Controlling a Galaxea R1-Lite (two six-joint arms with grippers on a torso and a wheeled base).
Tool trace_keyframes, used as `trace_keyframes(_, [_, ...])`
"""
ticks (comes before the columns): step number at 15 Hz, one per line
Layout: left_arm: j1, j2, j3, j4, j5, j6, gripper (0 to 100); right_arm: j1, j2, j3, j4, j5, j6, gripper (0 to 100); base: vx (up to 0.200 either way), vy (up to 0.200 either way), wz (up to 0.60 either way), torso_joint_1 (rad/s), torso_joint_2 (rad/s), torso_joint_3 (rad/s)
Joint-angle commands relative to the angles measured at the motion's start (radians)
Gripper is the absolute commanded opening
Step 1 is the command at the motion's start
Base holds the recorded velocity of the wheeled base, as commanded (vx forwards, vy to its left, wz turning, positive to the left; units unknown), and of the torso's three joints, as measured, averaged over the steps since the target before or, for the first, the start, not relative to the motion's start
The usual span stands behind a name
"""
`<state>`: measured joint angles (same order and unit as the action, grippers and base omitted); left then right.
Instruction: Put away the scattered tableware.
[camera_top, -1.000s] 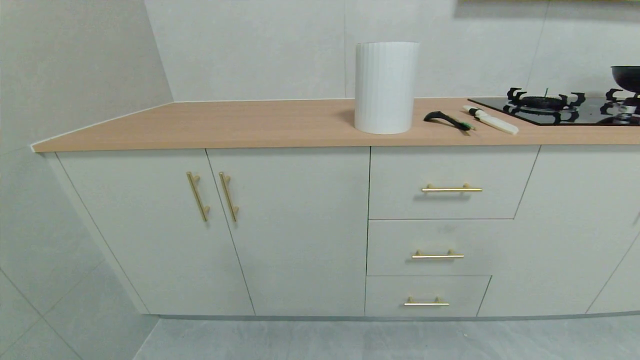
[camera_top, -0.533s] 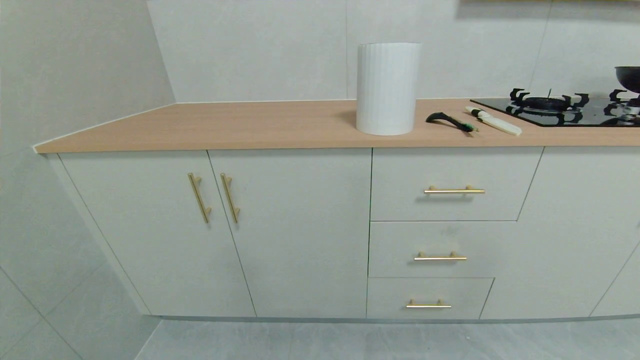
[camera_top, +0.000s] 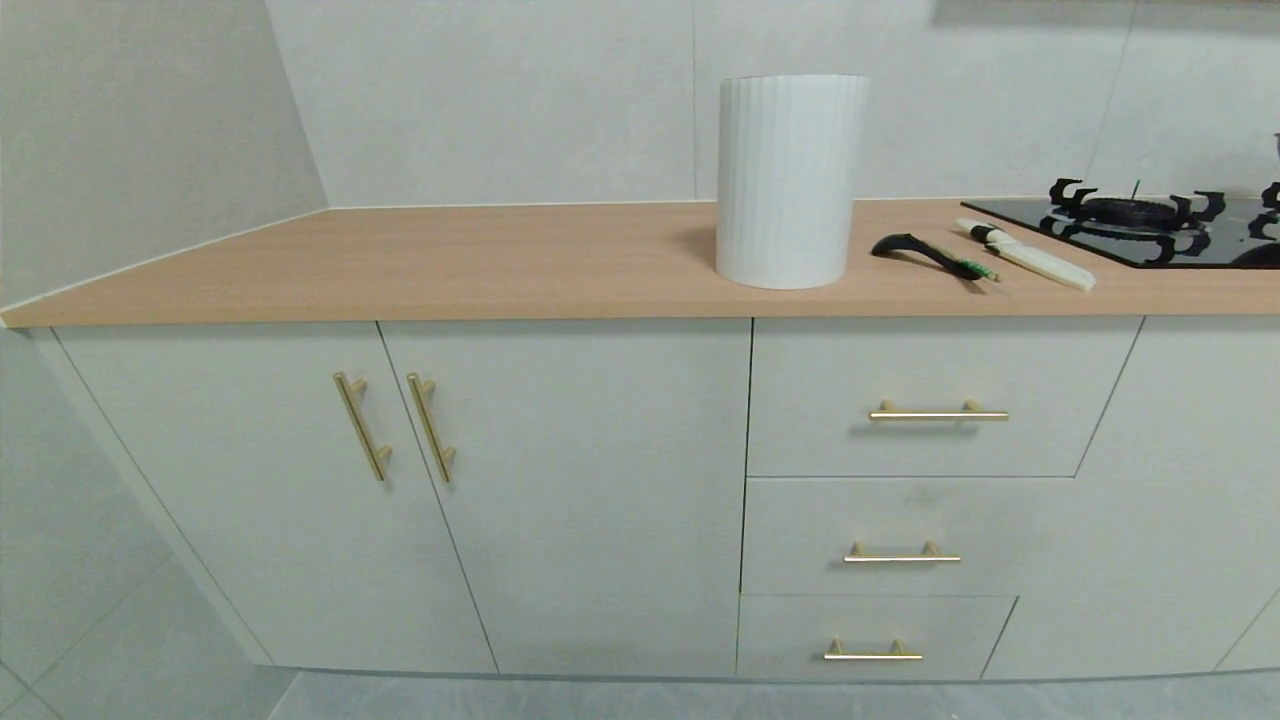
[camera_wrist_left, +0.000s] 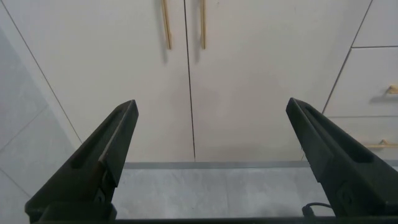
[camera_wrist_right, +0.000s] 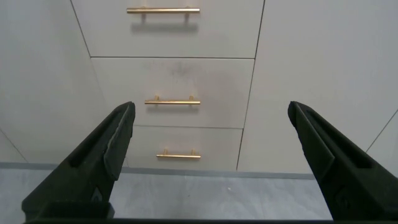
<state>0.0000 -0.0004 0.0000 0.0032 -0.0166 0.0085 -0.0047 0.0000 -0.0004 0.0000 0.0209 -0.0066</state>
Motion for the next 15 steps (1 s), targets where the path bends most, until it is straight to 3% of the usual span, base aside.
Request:
trace_keyframes(1, [0.0, 0.0, 0.0, 0.0, 0.0, -0.001, 100, 0.0, 0.002, -0.001, 0.0, 0.001, -0.003, 100, 0.0, 0.0, 0.0, 0.0, 0.0, 0.0])
trace_keyframes(8, [0.0, 0.0, 0.0, 0.0, 0.0, -0.001, 100, 0.0, 0.002, -0.01, -0.002, 0.001, -0.003, 100, 0.0, 0.0, 0.0, 0.0, 0.0, 0.0])
trace_keyframes(9, [0.0, 0.0, -0.002, 0.0, 0.0, -0.002, 100, 0.003, 0.005, -0.078, -0.005, 0.002, 0.019, 100, 0.0, 0.0, 0.0, 0.0, 0.0, 0.0])
trace_keyframes(10, [0.0, 0.0, 0.0, 0.0, 0.0, -0.001, 100, 0.011, 0.058, -0.167, 0.026, 0.017, 0.086, 100, 0.0, 0.0, 0.0, 0.0, 0.0, 0.0])
trace_keyframes(13, [0.0, 0.0, 0.0, 0.0, 0.0, -0.002, 100, 0.054, 0.287, -0.188, 0.061, 0.074, 0.046, 100, 0.0, 0.0, 0.0, 0.0, 0.0, 0.0])
trace_keyframes(15, [0.0, 0.0, 0.0, 0.0, 0.0, -0.002, 100, 0.086, 0.571, -0.243, 0.052, 0.077, 0.005, 100, 0.0, 0.0, 0.0, 0.0, 0.0, 0.0])
